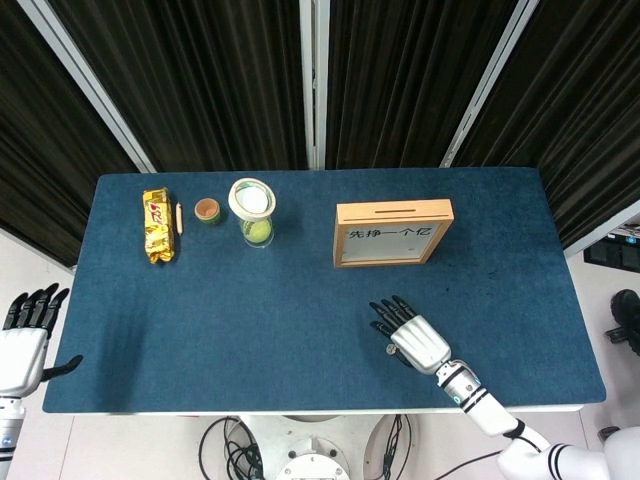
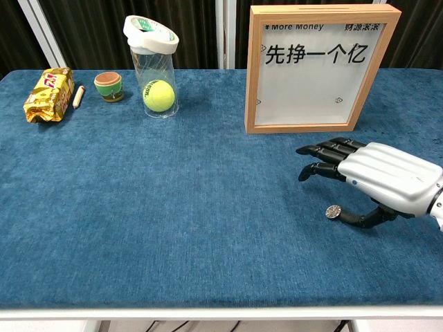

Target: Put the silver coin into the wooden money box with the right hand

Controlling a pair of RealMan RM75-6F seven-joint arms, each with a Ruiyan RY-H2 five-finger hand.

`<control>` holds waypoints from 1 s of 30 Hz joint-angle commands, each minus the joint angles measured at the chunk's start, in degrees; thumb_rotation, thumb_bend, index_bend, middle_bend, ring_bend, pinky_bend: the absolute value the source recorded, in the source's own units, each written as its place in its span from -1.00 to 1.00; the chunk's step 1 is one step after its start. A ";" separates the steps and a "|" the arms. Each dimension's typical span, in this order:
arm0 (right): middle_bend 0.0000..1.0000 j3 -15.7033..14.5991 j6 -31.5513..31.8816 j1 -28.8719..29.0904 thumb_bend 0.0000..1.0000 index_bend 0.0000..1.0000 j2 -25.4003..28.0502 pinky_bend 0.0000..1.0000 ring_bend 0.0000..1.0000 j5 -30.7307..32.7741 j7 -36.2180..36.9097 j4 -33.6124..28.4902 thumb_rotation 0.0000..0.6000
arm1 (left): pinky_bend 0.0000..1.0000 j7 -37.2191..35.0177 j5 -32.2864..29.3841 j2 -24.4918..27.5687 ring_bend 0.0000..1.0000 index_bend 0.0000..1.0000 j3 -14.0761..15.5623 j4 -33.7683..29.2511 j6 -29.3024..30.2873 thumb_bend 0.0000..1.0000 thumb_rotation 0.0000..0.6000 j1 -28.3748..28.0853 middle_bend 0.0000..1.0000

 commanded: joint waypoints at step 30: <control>-1.00 -0.56 1.53 0.03 -0.28 0.05 -0.49 -1.00 -1.00 -1.46 0.85 1.32 1.00 | -1.00 0.02 0.07 0.22 -1.00 -0.90 0.19 -0.33 -0.08 -0.75 1.00 0.13 -1.00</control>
